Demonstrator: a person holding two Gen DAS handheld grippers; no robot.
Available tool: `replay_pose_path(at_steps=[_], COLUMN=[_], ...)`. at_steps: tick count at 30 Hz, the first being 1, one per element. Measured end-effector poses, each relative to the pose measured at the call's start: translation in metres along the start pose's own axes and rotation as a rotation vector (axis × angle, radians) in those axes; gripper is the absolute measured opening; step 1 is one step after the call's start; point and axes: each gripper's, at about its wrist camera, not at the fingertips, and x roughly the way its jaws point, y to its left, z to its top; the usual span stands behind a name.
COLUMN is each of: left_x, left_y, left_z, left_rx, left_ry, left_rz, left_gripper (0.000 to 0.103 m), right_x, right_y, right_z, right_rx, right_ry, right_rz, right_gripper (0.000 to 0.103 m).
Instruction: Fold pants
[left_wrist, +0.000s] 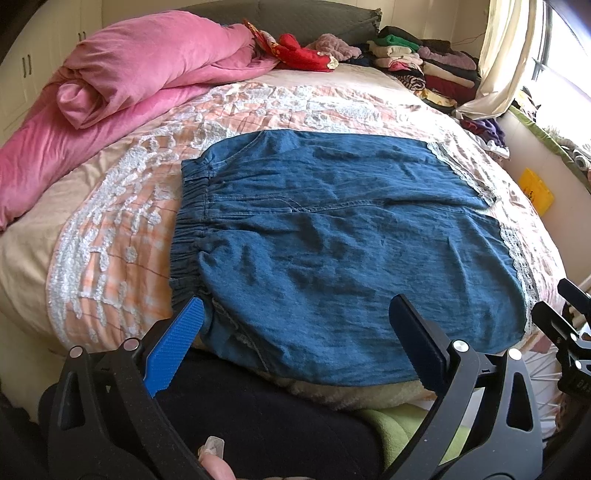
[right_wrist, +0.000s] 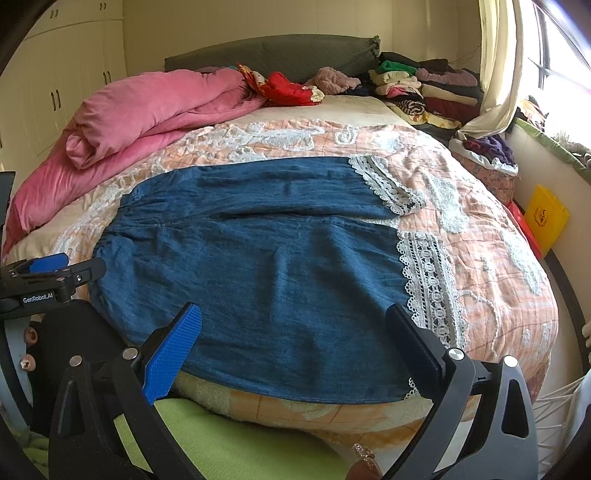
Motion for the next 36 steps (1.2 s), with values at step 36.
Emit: replay_pose_path(at_steps=[36], left_x=[0.114], left_y=[0.139], left_z=[0.115], left_rx=[-0.141], left_ry=[0.118], left_rz=[0.138], left_gripper=[0.094], right_x=[0.169], right_y=[0.076], right_z=[0.164], right_rx=[-0.290], right_ry=[0.067], right_rz=[0.220], right_gripper=[0.099])
